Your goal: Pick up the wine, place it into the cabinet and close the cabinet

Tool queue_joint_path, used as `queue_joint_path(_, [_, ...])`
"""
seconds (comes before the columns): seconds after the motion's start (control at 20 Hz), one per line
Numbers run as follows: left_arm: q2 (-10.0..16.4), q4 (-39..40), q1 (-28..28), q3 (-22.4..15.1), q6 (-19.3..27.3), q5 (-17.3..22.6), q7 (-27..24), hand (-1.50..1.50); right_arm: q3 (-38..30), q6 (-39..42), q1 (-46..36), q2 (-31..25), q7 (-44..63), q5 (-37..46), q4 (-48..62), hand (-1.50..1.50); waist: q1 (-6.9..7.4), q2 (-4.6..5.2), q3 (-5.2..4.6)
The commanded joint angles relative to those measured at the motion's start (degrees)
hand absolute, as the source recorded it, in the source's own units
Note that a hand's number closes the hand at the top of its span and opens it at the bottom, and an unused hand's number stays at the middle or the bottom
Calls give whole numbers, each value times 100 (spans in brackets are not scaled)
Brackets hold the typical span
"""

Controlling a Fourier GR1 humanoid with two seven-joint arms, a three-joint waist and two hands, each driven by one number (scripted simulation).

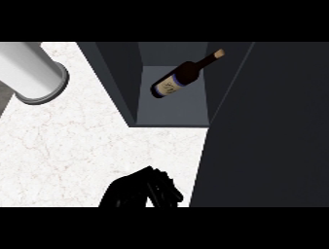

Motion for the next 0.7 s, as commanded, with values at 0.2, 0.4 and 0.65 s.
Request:
queue_joint_path(0.2, [1424, -1227, 1018, 264, -942, 311, -188, 150, 822, 477, -96, 159, -31, -458, -282, 150, 50, 0, -6])
queue_joint_path(0.4, [1871, -1334, 1474, 715, -1452, 675, -534, 150, 1255, 230, -171, 747, 287, -970, -198, 150, 122, -10, -13])
queue_joint_path(0.65, [2727, -1596, 2226, 1955, -2480, 1676, -903, 150, 1973, -94, -532, 1118, 592, -314, -88, 150, 115, -26, -29])
